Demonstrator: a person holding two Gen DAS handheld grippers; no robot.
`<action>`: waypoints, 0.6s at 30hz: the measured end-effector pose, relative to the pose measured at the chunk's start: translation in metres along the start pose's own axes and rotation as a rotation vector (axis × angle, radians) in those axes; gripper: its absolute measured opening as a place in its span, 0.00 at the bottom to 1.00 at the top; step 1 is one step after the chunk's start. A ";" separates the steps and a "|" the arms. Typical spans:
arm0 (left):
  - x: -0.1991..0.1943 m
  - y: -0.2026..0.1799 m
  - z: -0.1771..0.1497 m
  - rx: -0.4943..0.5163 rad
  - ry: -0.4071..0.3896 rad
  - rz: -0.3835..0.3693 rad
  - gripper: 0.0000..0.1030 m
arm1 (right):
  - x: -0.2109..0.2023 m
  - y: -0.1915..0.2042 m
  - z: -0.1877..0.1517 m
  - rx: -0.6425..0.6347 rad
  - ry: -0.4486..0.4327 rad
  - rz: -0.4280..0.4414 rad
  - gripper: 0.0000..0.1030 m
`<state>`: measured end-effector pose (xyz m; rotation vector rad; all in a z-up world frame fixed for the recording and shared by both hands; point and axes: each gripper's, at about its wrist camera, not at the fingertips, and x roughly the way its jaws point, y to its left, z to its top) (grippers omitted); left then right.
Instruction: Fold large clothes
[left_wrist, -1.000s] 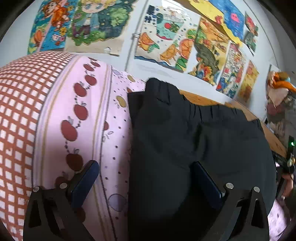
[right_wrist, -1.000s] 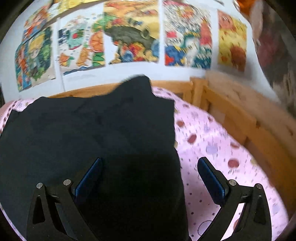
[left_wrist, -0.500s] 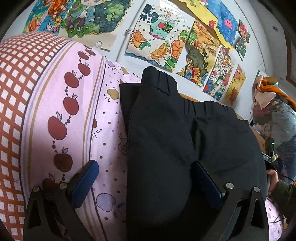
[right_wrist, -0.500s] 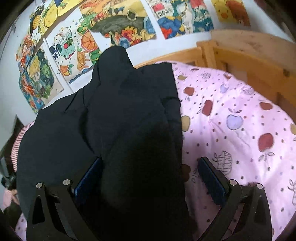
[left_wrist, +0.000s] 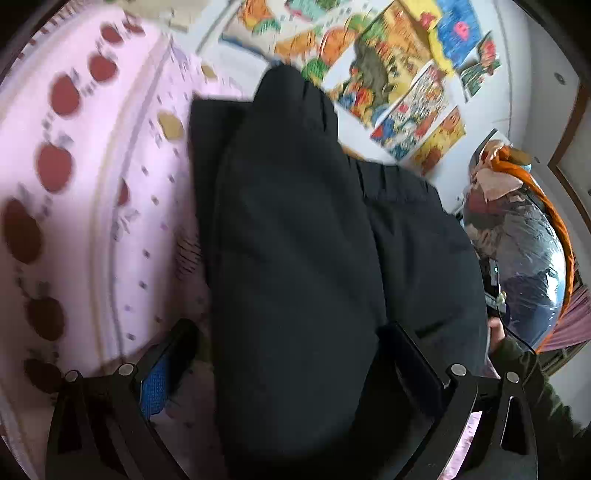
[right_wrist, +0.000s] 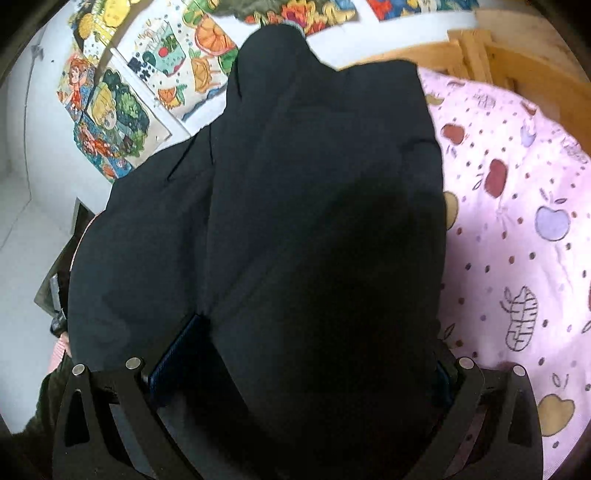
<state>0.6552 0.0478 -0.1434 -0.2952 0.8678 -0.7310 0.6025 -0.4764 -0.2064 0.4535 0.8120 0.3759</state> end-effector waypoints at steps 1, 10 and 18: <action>0.002 -0.002 0.000 -0.005 0.011 0.016 1.00 | 0.002 0.003 -0.001 0.016 0.021 0.008 0.99; 0.017 -0.019 -0.010 -0.145 0.097 0.055 0.89 | 0.002 0.030 -0.015 0.051 -0.019 -0.023 0.99; 0.022 -0.036 -0.024 -0.206 0.025 0.146 0.81 | 0.000 0.031 -0.006 0.090 -0.035 -0.085 0.99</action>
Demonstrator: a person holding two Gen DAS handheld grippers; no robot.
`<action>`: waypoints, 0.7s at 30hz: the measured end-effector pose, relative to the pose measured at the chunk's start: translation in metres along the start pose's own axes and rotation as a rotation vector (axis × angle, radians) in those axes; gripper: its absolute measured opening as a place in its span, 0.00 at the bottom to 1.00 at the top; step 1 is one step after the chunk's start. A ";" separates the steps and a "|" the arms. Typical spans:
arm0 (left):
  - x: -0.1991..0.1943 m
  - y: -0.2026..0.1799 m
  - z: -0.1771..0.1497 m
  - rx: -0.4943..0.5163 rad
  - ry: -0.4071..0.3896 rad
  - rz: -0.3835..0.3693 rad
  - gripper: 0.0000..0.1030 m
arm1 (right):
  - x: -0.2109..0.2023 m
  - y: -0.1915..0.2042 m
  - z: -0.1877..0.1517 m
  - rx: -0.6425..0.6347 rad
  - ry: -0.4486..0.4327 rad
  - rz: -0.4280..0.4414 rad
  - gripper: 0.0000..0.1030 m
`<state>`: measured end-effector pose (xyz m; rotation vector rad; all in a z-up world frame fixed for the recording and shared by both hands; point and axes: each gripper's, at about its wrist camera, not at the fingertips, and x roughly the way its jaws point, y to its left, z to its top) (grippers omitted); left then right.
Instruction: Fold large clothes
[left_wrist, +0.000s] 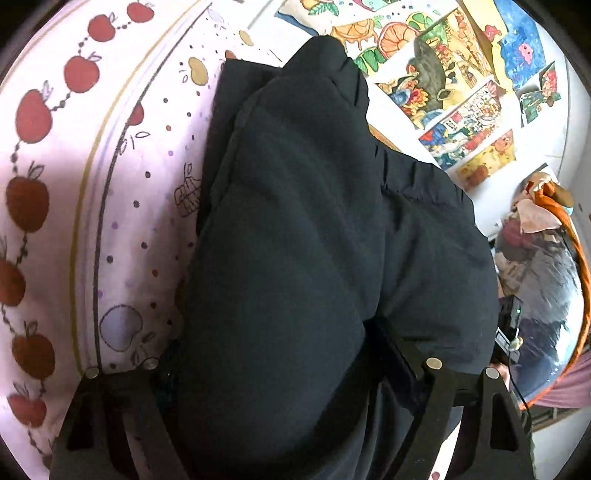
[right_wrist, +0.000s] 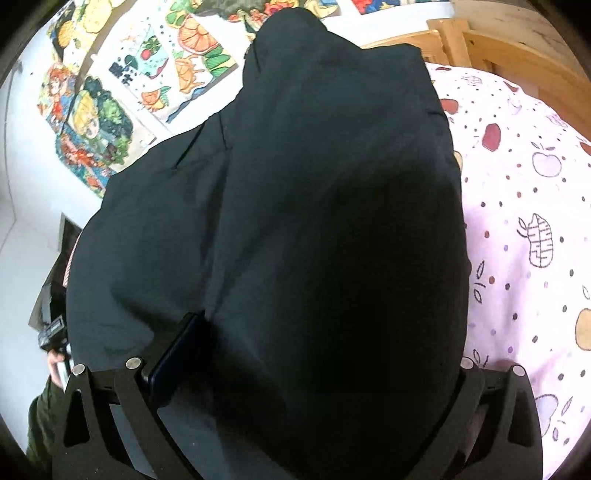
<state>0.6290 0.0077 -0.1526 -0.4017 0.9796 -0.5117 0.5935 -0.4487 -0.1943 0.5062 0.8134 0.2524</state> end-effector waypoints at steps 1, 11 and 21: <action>0.001 -0.002 -0.003 0.005 -0.015 0.011 0.81 | 0.002 -0.001 0.001 0.001 -0.006 -0.005 0.99; 0.007 0.013 -0.023 0.022 -0.142 -0.024 0.83 | 0.000 -0.018 -0.008 -0.033 -0.090 -0.001 0.99; 0.014 0.021 -0.031 0.028 -0.165 -0.043 0.85 | -0.009 -0.023 -0.015 -0.054 -0.144 0.008 0.99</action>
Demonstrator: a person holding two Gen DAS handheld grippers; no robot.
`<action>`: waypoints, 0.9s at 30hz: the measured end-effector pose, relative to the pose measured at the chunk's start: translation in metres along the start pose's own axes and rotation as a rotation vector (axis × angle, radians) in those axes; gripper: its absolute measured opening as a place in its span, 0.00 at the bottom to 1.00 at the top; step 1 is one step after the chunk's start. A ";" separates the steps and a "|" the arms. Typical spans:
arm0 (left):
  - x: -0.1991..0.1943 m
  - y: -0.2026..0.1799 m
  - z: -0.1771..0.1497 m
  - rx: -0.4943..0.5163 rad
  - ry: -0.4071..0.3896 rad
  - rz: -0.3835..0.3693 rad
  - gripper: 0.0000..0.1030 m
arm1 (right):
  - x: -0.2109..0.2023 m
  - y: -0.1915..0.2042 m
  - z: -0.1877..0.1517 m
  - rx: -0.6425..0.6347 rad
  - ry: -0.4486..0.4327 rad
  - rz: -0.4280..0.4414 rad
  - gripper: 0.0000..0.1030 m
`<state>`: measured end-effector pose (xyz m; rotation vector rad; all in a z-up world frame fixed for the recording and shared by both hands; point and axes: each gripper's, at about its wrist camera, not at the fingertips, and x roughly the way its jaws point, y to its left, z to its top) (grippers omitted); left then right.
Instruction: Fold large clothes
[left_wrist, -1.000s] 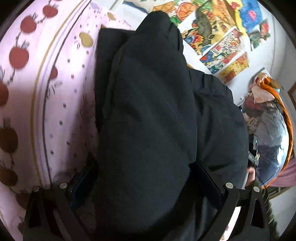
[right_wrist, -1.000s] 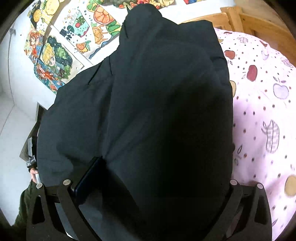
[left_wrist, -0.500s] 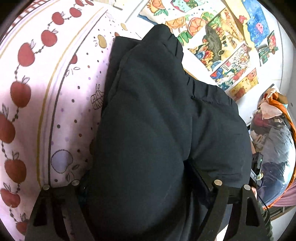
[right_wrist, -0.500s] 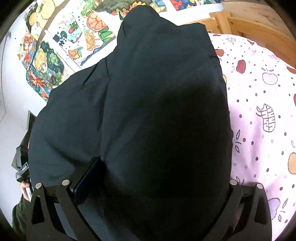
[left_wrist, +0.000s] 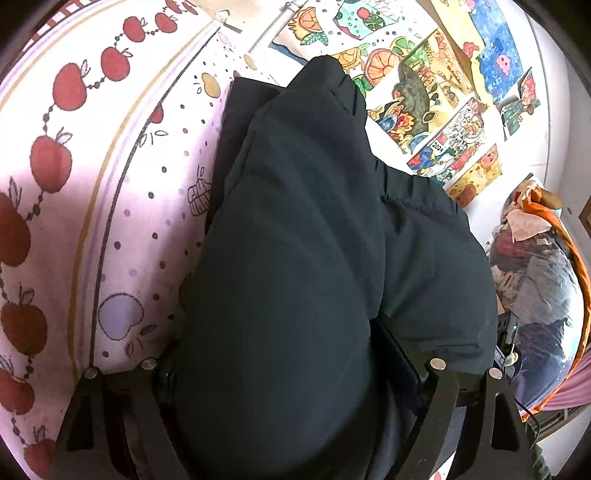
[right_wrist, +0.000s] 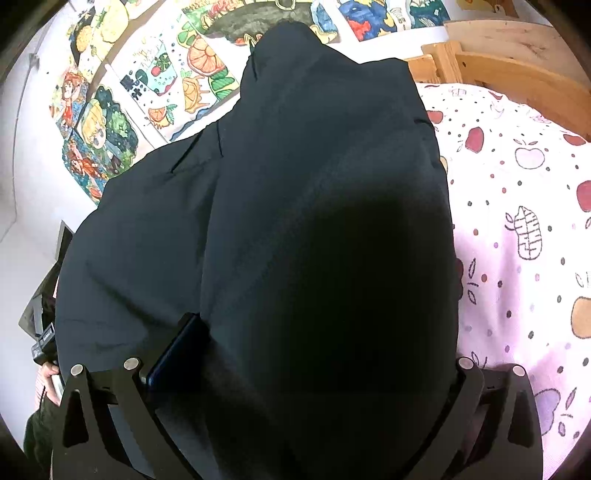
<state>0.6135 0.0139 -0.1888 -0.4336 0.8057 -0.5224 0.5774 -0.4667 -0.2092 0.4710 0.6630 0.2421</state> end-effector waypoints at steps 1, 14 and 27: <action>0.000 0.000 -0.001 0.001 -0.002 -0.002 0.85 | 0.000 0.000 0.000 -0.001 -0.003 0.000 0.99; 0.006 0.005 0.001 -0.031 0.023 -0.005 0.84 | -0.007 -0.003 0.005 0.014 0.042 -0.037 0.99; -0.012 -0.023 0.005 -0.164 0.121 0.076 0.40 | -0.030 0.009 0.007 0.175 0.093 -0.116 0.47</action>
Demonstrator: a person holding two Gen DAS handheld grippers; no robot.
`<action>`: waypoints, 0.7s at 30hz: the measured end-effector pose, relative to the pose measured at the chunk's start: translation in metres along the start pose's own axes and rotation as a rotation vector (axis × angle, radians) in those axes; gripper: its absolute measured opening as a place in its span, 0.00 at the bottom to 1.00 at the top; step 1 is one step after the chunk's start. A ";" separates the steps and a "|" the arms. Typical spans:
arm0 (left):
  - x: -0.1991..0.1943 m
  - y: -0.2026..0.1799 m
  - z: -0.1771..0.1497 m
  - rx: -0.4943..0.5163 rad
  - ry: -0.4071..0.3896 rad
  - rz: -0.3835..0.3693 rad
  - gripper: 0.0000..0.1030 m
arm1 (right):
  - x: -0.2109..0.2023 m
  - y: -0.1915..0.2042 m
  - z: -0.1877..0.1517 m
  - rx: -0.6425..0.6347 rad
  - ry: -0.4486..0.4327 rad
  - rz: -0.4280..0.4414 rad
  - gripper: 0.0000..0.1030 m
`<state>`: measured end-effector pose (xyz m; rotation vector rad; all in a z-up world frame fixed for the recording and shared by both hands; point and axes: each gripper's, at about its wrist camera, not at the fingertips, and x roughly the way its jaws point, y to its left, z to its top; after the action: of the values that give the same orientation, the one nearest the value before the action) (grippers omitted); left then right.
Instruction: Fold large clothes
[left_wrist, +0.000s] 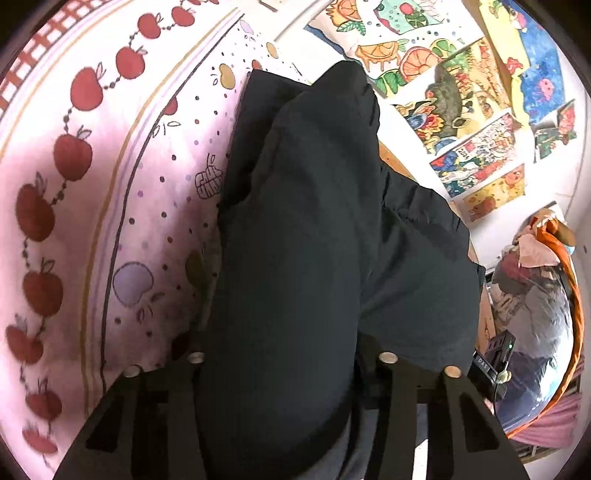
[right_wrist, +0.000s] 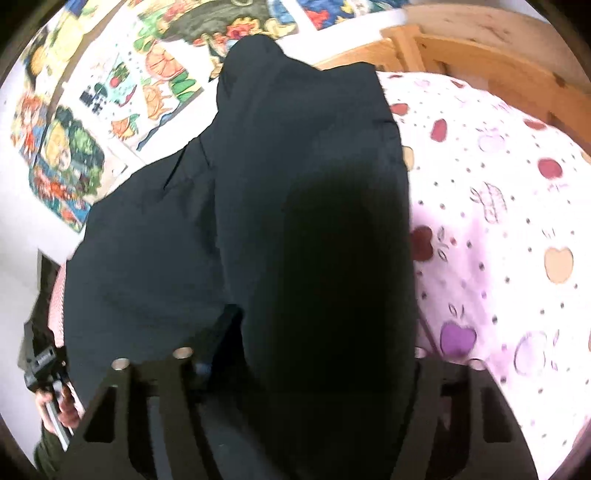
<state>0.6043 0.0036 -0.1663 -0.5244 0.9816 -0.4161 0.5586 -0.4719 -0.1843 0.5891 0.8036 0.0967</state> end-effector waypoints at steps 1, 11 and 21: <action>-0.003 -0.006 -0.002 0.003 -0.001 0.015 0.37 | -0.002 0.002 -0.001 -0.002 -0.001 0.000 0.40; -0.047 -0.060 -0.011 0.061 -0.078 0.104 0.22 | -0.059 0.054 -0.005 -0.080 -0.092 0.006 0.16; -0.108 -0.071 -0.038 0.092 -0.109 0.140 0.18 | -0.109 0.087 -0.021 -0.141 -0.115 0.069 0.15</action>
<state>0.5115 -0.0024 -0.0692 -0.3890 0.8835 -0.3027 0.4791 -0.4225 -0.0788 0.4845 0.6597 0.1796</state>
